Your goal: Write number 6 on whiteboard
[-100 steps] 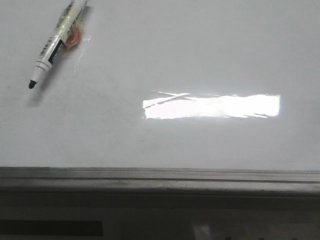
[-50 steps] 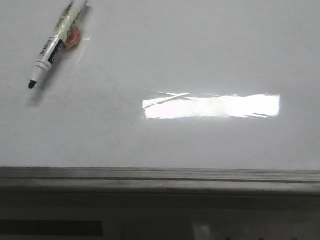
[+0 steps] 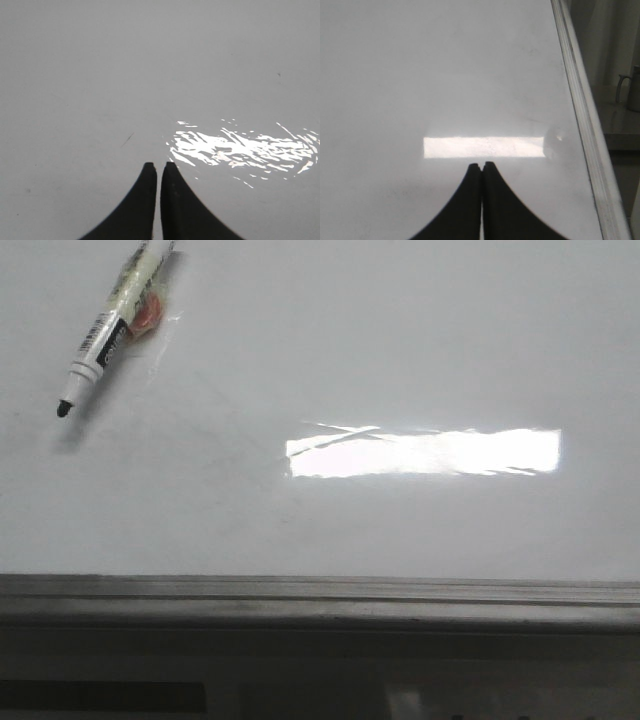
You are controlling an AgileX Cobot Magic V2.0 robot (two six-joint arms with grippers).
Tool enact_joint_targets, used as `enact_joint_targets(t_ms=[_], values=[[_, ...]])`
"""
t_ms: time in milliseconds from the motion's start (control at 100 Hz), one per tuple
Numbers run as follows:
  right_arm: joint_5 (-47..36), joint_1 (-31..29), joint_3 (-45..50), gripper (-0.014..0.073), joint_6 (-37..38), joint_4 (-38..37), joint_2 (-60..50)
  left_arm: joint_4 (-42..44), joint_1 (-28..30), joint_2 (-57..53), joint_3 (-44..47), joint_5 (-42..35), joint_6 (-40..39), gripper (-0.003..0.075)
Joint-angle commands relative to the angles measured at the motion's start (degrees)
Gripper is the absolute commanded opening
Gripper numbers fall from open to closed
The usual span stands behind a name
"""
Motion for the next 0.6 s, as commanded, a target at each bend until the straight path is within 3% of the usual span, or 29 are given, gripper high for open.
enact_joint_targets(t_ms=[0,170,590], values=[[-1.78,-0.19,0.59,-0.0064,-0.57,0.56,-0.71,-0.50,0.21,-1.68,1.30,-4.69,-0.28,-0.0020],[3.11,-0.19,-1.22,-0.0064,-0.57,2.25,1.59,-0.50,0.21,-1.68,1.30,-3.14,-0.28,-0.0020],[2.81,-0.19,-1.22,-0.0064,-0.57,3.31,8.97,-0.71,0.21,-1.68,1.30,-1.65,-0.28,-0.0020]])
